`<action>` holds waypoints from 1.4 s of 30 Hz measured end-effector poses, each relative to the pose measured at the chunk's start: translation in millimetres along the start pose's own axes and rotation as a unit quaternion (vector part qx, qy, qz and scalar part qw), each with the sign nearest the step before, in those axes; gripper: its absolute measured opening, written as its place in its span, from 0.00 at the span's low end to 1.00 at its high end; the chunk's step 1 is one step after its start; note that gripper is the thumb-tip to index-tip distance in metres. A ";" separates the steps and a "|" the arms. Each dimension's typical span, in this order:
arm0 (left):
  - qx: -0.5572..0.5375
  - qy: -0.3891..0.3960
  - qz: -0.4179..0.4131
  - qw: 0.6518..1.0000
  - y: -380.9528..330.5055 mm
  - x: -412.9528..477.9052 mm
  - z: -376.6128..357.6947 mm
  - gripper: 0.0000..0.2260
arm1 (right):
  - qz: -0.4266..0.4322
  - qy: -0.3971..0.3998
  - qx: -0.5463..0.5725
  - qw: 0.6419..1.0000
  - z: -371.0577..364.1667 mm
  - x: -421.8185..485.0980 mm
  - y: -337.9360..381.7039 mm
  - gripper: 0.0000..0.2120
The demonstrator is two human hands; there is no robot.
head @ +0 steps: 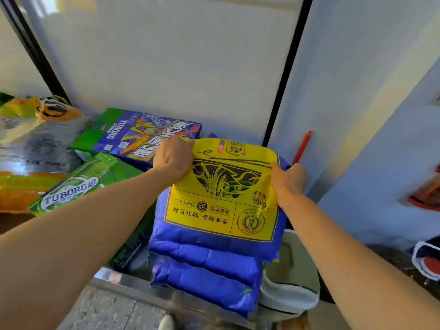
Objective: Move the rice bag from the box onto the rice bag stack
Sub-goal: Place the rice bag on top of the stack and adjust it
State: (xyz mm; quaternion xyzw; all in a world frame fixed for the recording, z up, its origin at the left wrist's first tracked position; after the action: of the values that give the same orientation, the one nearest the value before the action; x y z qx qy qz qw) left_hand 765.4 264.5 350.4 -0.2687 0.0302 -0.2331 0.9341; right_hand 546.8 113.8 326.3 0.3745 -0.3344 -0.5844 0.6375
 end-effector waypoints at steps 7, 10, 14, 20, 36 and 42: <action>-0.124 0.044 -0.045 0.990 28.8 4.9 -9.0 0.22 | 0.000 0.012 -0.004 1.000 -7.1 0.1 -18.2 0.20; -0.248 0.097 -0.067 0.961 51.4 -14.1 -12.5 0.20 | -0.072 0.115 0.152 0.979 0.9 -21.0 -44.4 0.30; -0.471 0.230 -0.012 0.852 82.4 -43.8 -28.0 0.20 | -0.141 0.216 0.184 0.949 2.9 -65.3 -91.6 0.39; -0.275 0.218 0.011 0.936 86.1 -32.5 -39.8 0.27 | -0.193 0.130 0.028 0.972 -3.9 -73.9 -72.5 0.28; -0.132 0.457 0.104 0.874 45.6 55.7 -33.3 0.49 | -0.126 0.204 0.004 0.971 -29.2 35.3 -0.3 0.38; -0.275 0.381 0.240 0.849 41.9 110.1 -112.0 0.61 | -0.230 0.216 0.057 0.947 -70.1 76.1 -20.7 0.48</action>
State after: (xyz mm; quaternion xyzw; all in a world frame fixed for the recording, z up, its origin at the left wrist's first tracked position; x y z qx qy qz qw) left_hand 860.5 191.4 240.7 -0.3894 0.5104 -0.0678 0.7637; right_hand 604.3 43.3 272.7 0.5940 -0.1261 -0.6002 0.5205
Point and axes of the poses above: each hand's wrist, its own x-axis towards the middle knuckle, its own z-axis out of the back of the hand, y = z × x, the point moved 3 cm from there along x, towards the middle knuckle, and after that the axes turned 2 degrees about z, right-handed, at the moved point
